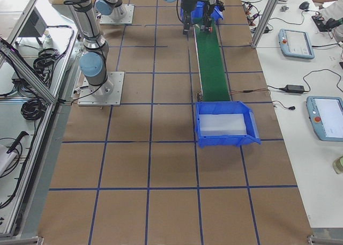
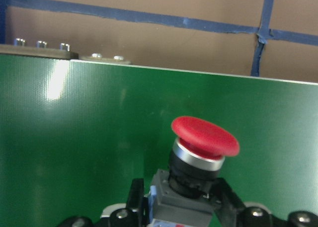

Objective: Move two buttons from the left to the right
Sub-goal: 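Carry the red button to the conveyor and release it, then move the left gripper back into the bin and grasp the yellow button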

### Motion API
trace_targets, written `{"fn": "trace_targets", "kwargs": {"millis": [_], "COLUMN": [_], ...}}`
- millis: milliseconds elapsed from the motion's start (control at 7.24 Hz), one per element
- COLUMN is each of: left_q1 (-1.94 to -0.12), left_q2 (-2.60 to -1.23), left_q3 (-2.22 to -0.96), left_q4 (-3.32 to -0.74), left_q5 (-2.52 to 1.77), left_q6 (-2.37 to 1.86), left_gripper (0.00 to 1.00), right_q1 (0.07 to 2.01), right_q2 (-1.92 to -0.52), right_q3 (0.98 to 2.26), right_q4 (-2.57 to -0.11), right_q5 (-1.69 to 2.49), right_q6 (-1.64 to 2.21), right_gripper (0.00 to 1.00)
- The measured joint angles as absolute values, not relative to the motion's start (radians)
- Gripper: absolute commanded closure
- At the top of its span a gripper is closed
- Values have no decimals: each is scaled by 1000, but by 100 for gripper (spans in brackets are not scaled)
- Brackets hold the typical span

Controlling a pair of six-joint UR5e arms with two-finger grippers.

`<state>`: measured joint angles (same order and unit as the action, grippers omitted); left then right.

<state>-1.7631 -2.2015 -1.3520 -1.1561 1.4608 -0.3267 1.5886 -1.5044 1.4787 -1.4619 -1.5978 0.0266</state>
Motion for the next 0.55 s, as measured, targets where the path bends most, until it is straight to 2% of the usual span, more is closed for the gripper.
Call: {"fn": "trace_targets", "kwargs": {"millis": [552], "left_q1": [-1673], "left_q2": [-2125], "left_q3": [-1331], "left_q4": [-1166], "left_q5": [1462], "left_q6": [-212], "left_gripper": [0], "right_q1": [1588], "right_q2": [-1503], "right_q3": [1479], "right_q4": [-1462], "right_q5": [-1598], "right_q6": [27], "right_gripper": [0]}}
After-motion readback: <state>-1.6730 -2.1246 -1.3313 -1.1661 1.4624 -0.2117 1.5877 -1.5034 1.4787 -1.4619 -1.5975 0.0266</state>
